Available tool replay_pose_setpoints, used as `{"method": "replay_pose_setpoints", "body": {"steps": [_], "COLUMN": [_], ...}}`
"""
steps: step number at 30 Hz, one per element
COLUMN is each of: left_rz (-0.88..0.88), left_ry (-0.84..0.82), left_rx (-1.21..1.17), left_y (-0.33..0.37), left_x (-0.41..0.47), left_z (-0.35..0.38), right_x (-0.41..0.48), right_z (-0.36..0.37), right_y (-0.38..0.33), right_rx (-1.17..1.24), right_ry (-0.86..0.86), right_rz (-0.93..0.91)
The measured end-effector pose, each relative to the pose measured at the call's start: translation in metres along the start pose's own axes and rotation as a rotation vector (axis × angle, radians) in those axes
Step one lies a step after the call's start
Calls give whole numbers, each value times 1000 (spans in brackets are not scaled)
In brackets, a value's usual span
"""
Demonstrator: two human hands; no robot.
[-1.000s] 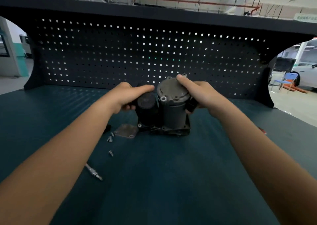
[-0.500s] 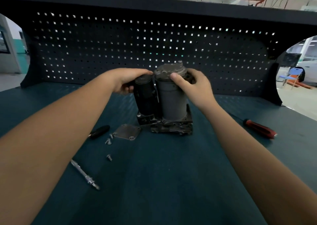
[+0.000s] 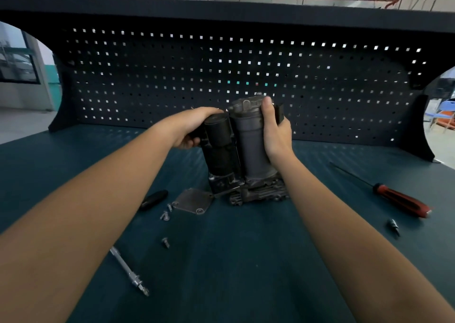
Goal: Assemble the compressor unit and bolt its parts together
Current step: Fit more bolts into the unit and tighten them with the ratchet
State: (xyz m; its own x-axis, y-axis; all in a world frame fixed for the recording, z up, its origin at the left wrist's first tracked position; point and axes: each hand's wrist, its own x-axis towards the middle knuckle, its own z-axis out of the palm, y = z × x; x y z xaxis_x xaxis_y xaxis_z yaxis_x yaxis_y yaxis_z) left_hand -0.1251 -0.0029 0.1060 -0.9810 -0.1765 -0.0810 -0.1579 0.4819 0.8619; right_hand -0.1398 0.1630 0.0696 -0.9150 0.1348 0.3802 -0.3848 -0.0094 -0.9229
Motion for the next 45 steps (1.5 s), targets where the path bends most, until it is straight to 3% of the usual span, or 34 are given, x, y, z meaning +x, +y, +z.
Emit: {"method": "replay_pose_setpoints", "body": {"steps": [5,10,14,18,21,27,33,39,45], "left_rz": [26,376,729,1002,1005,978,993,1027,930], "left_ry": [4,451,633,651,581,438,456,502,434], "left_rx": [69,343,-103,-475,-595,-469,-295,-324,-189], "left_y": [4,7,19,33,41,53,65,71,79], "left_x": [-3,-1,-19,-56,-72,-84,-87,-85,-81], "left_z": [0,-22,-52,-69,-63,-42,-25,-33,-33], "right_x": [-3,-8,-8,-5,-1,3,6,9,9], "right_z": [0,-1,-4,-12,-20,-24,-19,-18,-19], "right_y": [-2,-4,-3,3,12,19,16,19,18], "right_rx": [-23,16,39,79,140,124,145,138,144], "right_ry": [41,30,5,21,1,13,-12,-20,-34], "right_rz": [-40,-51,-59,-23,-3,-4,-20,-4,-2]}}
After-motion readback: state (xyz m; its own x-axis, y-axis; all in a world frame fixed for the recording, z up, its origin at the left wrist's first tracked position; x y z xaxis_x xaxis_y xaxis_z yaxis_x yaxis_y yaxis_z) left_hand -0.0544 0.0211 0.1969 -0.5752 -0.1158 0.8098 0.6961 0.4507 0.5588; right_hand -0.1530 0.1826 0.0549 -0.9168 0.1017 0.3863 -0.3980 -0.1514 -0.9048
